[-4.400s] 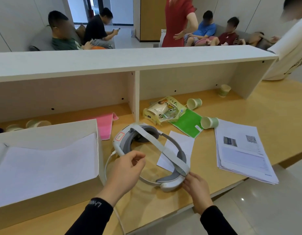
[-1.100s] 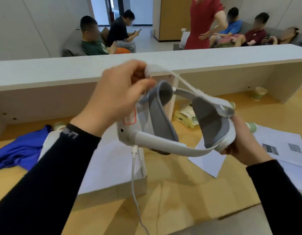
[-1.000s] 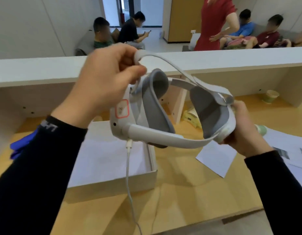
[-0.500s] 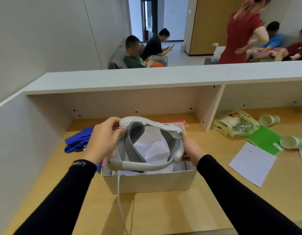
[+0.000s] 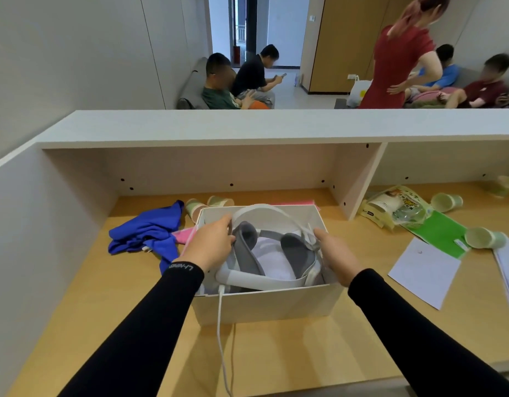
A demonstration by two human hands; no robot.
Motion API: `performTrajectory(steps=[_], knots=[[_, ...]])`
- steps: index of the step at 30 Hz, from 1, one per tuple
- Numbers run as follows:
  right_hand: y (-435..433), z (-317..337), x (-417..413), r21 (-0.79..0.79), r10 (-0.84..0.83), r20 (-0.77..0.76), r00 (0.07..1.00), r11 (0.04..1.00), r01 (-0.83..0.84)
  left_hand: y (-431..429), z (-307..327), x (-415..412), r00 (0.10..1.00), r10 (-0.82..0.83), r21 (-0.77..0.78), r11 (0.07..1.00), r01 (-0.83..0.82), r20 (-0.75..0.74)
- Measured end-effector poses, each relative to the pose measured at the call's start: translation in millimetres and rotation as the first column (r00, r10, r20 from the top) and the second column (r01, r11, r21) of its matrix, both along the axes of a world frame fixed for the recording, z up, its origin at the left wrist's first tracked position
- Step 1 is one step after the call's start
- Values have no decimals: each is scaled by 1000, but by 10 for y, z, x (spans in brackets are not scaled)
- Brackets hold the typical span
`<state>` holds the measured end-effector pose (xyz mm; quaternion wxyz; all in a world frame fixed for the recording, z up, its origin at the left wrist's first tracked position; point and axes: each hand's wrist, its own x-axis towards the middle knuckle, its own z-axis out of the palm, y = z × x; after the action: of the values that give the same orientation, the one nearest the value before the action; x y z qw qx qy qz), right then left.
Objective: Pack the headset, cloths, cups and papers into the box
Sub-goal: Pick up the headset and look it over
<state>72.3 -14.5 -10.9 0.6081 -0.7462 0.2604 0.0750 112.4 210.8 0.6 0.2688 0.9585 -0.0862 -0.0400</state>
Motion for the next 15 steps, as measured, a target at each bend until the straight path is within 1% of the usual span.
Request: performTrajectory(steps=[1,2,4,5,6,7,8,9,10,11,13,14,15], knots=[[-15,35,-33,-81,9,30,1000,997,-6,39,22,-13,1000,-6,26,1000,6,-18],[-44,49,-78,-145,16,77,997,989,-4,107,38,-34,1000,20,24,999,-20,-2],[-112,84,-206,-253,5,133,991,967,29,298,43,-119,980,168,-33,986,-165,108],[-170,77,-249,-298,-3,108,994,954,36,411,10,-170,960,258,-68,965,-251,109],[-232,44,-275,-315,-11,32,999,949,20,507,-47,-229,943,329,-94,941,-324,49],[-270,-5,-297,-293,0,-77,997,956,-22,580,-126,-311,926,370,-108,920,-377,-78],[-285,-57,-313,-252,30,-172,985,965,-74,626,-207,-402,901,376,-144,901,-410,-218],[-285,-104,-331,-204,54,-232,971,974,-103,640,-270,-509,878,348,-177,891,-419,-328],[-284,-161,-341,-157,76,-261,962,980,-120,623,-316,-624,881,285,-177,912,-370,-377],[-281,-220,-336,-121,80,-260,962,986,-115,579,-328,-708,891,245,-171,929,-329,-382],[-281,-311,-305,-89,76,-217,973,991,-97,492,-383,-725,898,275,-271,886,-375,-344],[-290,-347,-294,-86,73,-195,978,992,-91,460,-404,-711,901,296,-276,880,-386,-316],[-292,-358,-297,-72,72,-182,981,994,-86,425,-418,-708,902,339,-246,881,-404,-267]])
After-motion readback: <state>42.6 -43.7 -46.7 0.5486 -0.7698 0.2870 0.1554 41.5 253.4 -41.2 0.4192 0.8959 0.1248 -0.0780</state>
